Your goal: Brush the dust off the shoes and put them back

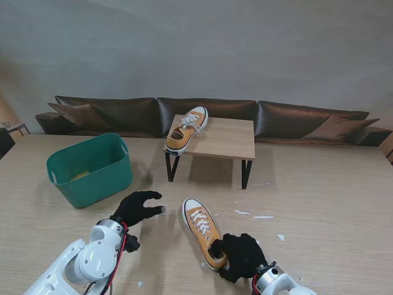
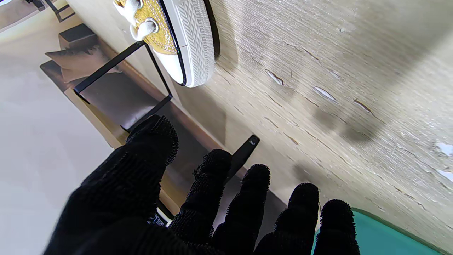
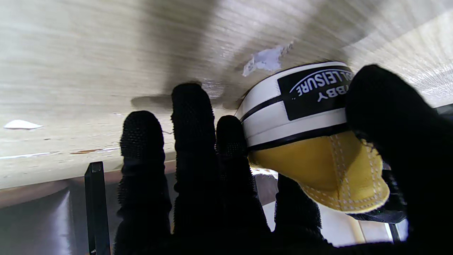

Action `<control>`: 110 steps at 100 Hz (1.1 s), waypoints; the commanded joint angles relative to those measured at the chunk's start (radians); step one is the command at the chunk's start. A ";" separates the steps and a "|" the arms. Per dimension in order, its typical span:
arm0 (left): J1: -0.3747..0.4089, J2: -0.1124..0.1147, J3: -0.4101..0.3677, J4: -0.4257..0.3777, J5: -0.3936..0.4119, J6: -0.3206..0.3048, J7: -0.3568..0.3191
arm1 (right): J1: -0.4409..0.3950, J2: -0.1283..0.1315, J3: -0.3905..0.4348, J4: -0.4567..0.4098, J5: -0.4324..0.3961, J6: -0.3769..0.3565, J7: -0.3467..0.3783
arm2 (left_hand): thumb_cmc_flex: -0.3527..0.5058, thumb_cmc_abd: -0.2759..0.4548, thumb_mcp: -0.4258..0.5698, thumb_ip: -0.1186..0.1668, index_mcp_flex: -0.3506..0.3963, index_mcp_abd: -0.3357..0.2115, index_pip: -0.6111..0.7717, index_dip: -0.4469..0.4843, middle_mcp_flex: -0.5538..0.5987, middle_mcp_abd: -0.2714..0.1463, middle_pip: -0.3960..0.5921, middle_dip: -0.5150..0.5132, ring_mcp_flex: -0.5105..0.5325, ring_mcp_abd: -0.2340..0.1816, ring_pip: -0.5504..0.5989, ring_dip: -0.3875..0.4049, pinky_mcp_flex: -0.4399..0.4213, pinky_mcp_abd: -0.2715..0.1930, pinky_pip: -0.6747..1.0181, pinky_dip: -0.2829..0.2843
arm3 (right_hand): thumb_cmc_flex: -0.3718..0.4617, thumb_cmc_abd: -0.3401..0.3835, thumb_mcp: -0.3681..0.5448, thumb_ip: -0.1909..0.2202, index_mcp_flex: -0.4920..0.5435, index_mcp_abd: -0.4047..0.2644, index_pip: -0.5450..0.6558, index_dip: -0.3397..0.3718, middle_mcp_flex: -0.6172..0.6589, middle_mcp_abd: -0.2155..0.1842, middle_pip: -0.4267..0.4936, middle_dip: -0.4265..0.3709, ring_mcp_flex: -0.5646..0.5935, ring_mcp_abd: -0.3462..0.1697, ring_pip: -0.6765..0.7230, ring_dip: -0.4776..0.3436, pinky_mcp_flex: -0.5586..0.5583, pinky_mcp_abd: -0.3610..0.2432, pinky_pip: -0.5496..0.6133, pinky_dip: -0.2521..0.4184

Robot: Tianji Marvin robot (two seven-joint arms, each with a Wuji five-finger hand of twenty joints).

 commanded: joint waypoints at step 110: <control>0.010 -0.009 -0.006 -0.010 -0.012 0.032 -0.014 | 0.072 -0.015 -0.050 0.137 -0.025 -0.057 -0.147 | -0.010 0.029 -0.033 0.022 0.021 0.011 0.000 0.006 0.014 0.026 0.002 0.004 -0.015 0.009 -0.002 0.005 -0.020 -0.019 -0.013 -0.001 | 0.178 0.003 0.208 -0.148 0.233 0.295 0.641 0.072 0.344 -0.189 0.194 0.205 0.316 -0.139 0.300 0.105 0.230 -0.118 0.228 -0.039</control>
